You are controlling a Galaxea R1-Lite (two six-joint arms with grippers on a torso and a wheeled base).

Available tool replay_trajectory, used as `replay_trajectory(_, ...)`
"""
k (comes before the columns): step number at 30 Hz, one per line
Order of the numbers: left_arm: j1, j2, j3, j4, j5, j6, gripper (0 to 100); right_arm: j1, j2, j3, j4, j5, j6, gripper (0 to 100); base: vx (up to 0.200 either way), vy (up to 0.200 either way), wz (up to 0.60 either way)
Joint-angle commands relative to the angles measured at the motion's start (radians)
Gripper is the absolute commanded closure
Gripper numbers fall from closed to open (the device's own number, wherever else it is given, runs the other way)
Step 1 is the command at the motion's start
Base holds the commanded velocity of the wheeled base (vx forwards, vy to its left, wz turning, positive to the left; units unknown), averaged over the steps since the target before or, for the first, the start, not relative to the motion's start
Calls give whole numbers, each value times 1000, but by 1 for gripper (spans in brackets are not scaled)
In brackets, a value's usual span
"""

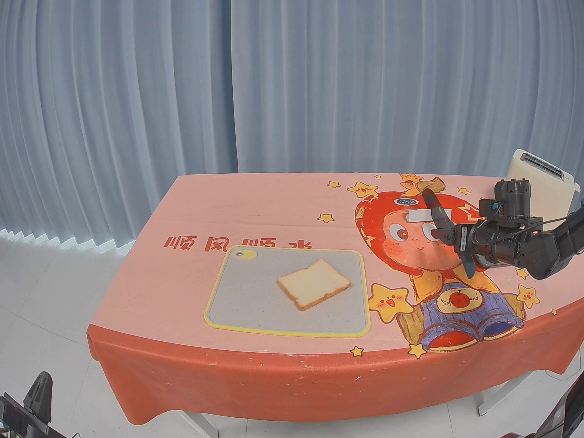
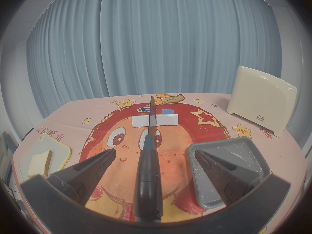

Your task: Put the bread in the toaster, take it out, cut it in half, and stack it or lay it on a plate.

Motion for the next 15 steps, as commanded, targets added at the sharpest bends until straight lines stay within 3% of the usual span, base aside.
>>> replay_trajectory(1,0,1,18,0,0,0,100,5,0,1,-2,14,-5,0,0,0,0)
replay_trajectory(15,0,1,18,0,0,0,100,5,8,1,-2,17,-5,0,0,0,0)
